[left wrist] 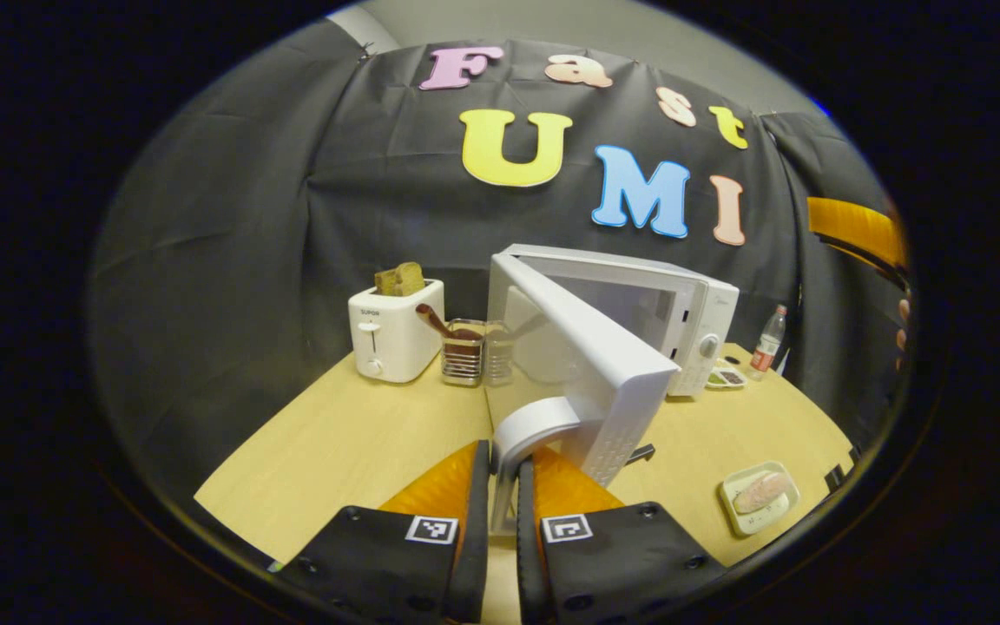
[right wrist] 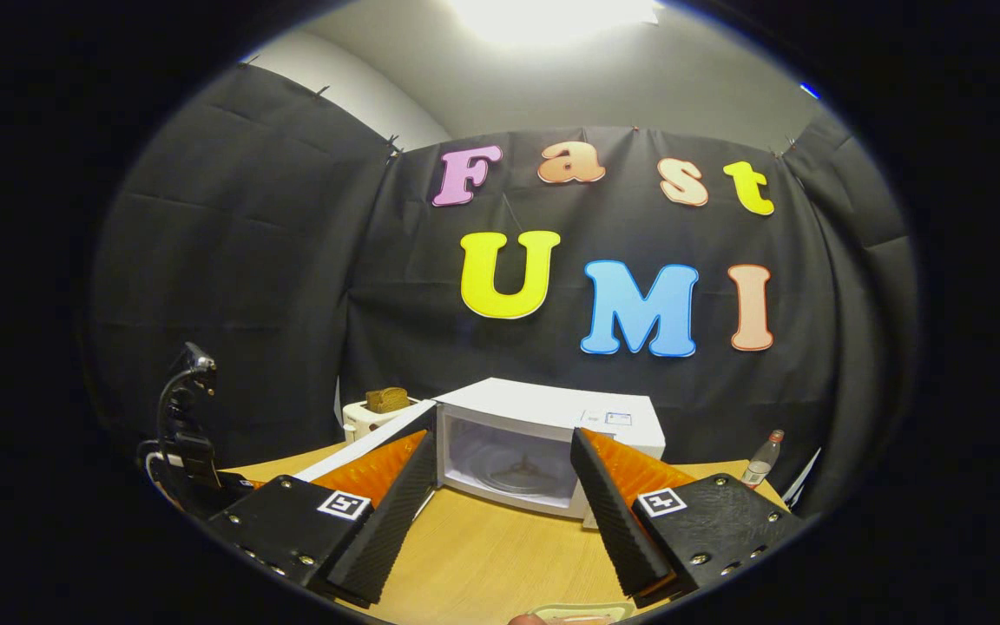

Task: Open the microwave oven with the left hand, put the food in, and close the microwave oven.

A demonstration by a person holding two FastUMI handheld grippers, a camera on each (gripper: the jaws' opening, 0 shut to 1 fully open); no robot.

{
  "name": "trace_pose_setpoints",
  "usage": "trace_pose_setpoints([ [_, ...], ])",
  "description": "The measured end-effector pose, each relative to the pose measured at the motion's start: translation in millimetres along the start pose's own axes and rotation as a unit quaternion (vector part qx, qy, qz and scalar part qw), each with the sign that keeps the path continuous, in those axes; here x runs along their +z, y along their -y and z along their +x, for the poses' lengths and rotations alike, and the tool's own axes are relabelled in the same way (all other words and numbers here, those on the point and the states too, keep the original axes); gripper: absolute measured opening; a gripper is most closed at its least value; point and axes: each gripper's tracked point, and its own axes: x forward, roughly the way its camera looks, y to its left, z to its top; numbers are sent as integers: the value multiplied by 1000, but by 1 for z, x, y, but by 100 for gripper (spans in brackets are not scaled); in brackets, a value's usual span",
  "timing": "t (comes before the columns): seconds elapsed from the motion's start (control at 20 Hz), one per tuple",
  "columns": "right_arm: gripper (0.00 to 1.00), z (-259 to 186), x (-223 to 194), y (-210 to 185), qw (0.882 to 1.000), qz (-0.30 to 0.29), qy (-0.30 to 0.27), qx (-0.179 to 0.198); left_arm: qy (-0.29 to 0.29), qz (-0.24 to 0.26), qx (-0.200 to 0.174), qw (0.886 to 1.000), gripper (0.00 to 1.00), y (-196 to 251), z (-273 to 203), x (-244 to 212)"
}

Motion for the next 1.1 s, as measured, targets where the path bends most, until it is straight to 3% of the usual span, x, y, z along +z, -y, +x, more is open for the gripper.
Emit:
trace_pose_setpoints([
  [0.2, 96, 10, 0, -5, 1000, -1, -7, -2, -8, -13, 5, 1000, 22, -30, -9, -3],
  [0.45, 96, 22, 1, 7, 999, -31, -17, 25, -4, -21, 77, 997, 23, -66, -25, -3],
  [0.6, 96, 29, -13, 14, 995, -50, -47, 76, 8, -28, 120, 992, 56, -74, -44, 3],
  [0.8, 96, 23, -50, 25, 981, -64, -113, 143, 42, -33, 160, 986, 93, -70, -74, 21],
  [1.0, 96, 4, -114, 35, 951, -71, -212, 213, 69, -42, 191, 978, 95, -62, -101, 38],
  [1.1, 97, -8, -142, 45, 937, -82, -250, 229, 86, -47, 201, 975, 95, -56, -113, 49],
])
